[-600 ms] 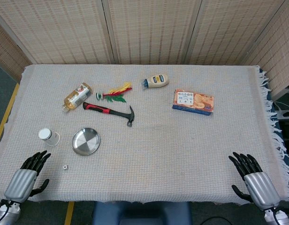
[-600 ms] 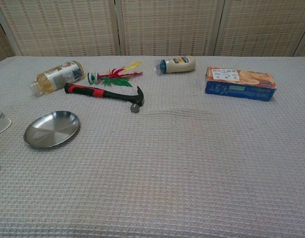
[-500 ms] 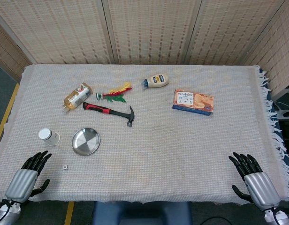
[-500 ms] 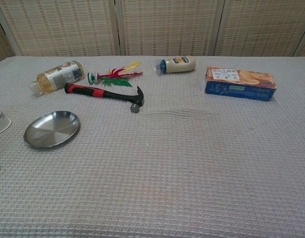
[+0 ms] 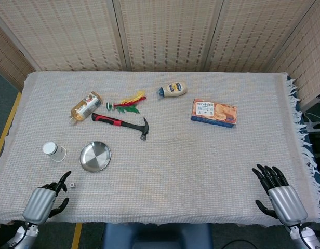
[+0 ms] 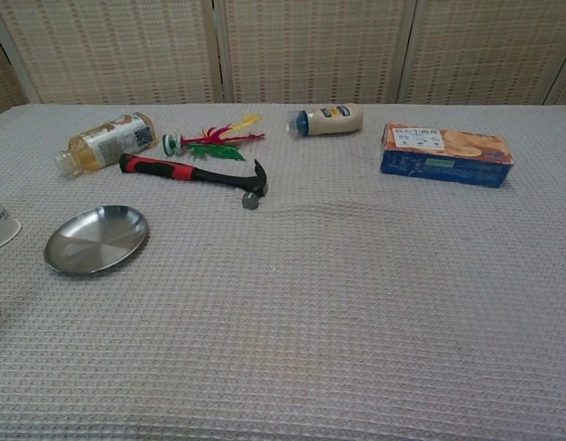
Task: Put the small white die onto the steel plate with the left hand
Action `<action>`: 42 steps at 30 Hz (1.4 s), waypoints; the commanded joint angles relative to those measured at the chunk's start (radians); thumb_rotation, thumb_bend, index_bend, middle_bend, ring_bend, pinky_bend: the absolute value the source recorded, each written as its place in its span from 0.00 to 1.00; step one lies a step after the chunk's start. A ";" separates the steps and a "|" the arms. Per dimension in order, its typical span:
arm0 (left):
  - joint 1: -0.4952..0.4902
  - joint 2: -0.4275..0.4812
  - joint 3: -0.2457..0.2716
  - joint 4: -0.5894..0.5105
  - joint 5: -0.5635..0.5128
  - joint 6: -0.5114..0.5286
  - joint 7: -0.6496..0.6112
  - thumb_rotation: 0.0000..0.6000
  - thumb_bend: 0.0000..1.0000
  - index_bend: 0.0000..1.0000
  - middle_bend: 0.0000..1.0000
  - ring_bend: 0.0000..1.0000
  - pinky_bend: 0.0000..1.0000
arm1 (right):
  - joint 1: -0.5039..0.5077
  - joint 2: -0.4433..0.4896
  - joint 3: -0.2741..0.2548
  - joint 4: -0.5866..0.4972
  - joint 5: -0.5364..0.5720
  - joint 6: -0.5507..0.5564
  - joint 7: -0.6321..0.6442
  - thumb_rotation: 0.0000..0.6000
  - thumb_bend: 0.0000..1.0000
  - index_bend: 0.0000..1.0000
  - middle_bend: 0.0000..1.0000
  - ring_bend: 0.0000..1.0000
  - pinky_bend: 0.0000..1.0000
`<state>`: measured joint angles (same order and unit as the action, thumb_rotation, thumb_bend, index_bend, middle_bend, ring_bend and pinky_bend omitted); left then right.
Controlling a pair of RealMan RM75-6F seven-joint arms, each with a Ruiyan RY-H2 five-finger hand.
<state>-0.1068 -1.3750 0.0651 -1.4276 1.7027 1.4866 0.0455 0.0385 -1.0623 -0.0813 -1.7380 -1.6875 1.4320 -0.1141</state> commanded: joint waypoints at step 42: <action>-0.089 -0.228 -0.074 0.281 -0.227 -0.202 0.070 1.00 0.39 0.44 1.00 1.00 1.00 | 0.032 -0.025 0.025 0.008 0.091 -0.060 -0.058 1.00 0.21 0.00 0.00 0.00 0.00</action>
<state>-0.1976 -1.6006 -0.0090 -1.1491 1.4784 1.2842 0.1174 0.0704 -1.0875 -0.0560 -1.7298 -1.5970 1.3725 -0.1719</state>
